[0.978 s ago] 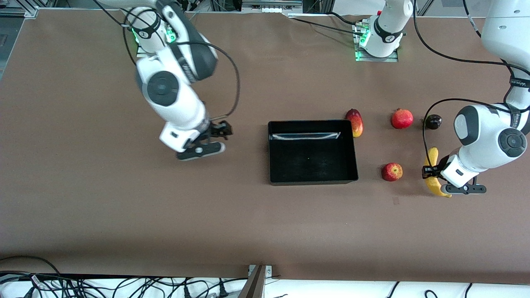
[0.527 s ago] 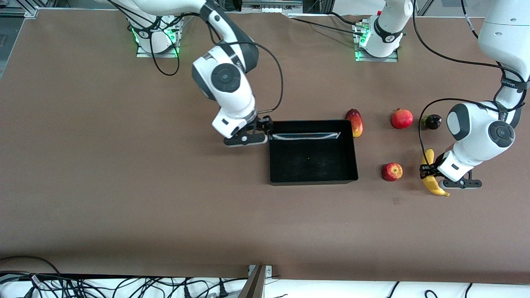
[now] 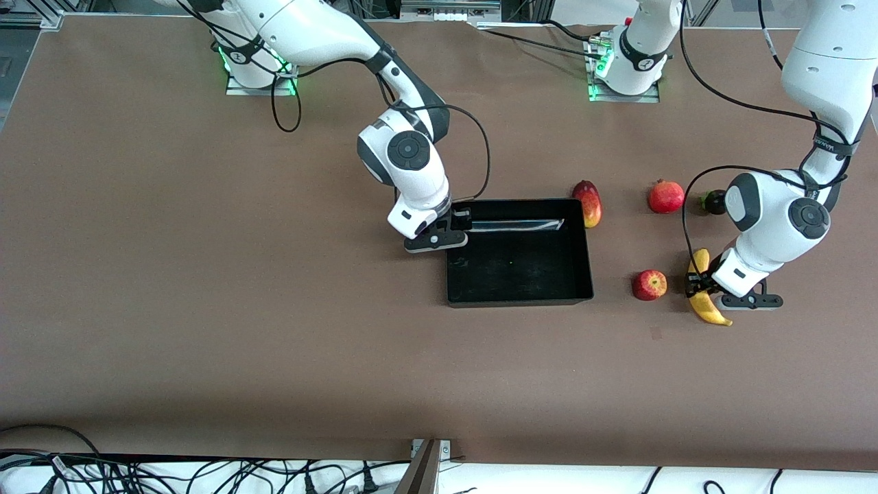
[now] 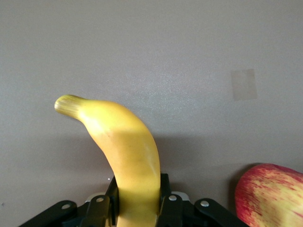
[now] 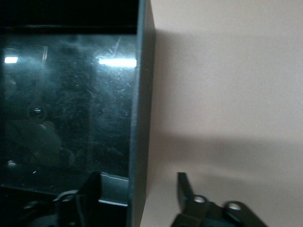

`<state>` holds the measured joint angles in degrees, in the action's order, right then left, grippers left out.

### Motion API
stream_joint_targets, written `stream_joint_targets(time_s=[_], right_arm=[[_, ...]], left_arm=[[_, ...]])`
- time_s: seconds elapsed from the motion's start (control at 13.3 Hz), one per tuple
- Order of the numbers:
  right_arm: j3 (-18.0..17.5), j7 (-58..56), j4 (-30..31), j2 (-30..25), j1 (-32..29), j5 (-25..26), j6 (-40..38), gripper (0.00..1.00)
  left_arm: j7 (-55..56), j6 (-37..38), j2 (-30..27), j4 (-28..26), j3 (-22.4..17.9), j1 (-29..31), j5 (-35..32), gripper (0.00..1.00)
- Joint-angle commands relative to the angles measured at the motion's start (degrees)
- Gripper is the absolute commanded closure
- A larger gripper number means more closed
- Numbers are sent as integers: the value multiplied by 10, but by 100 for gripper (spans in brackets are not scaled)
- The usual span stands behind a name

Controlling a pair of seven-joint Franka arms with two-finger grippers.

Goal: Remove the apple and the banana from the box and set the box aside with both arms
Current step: 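Release the banana with the left gripper while the right gripper drags the tray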

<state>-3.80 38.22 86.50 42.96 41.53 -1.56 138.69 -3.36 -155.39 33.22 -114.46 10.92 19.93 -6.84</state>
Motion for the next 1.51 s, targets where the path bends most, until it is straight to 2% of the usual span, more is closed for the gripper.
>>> stream_joint_targets(time_s=[0.0, 0.08, 0.15, 0.45, 0.68, 0.83, 1.13, 1.43], right_arm=[[6, 19, -13, 9, 7, 7, 9, 100], [6, 19, -13, 13, 7, 8, 18, 100], [6, 19, -13, 17, 7, 8, 26, 100], [7, 10, -13, 11, 3, 8, 43, 100], [19, -3, -12, -16, -18, 16, 33, 100], [18, -17, -12, -58, -47, 11, -29, 100], [23, -70, 6, -131, -90, 6, -163, 100], [67, -101, 59, -190, -142, -12, -186, 100]], left_arm=[[-2, -31, 21, 2, -5, 1, -11, 77], [-3, -29, 21, 3, -6, 0, -15, 25], [-2, -26, 21, 3, -6, -1, -22, 0], [1, 2, -4, 4, -7, -3, -23, 0], [5, 133, -66, 20, -6, -20, -20, 0], [4, 201, -103, 26, -6, -31, -13, 0], [17, 266, -174, 25, -6, -58, -12, 0], [31, 315, -244, 25, -15, -89, 44, 0]])
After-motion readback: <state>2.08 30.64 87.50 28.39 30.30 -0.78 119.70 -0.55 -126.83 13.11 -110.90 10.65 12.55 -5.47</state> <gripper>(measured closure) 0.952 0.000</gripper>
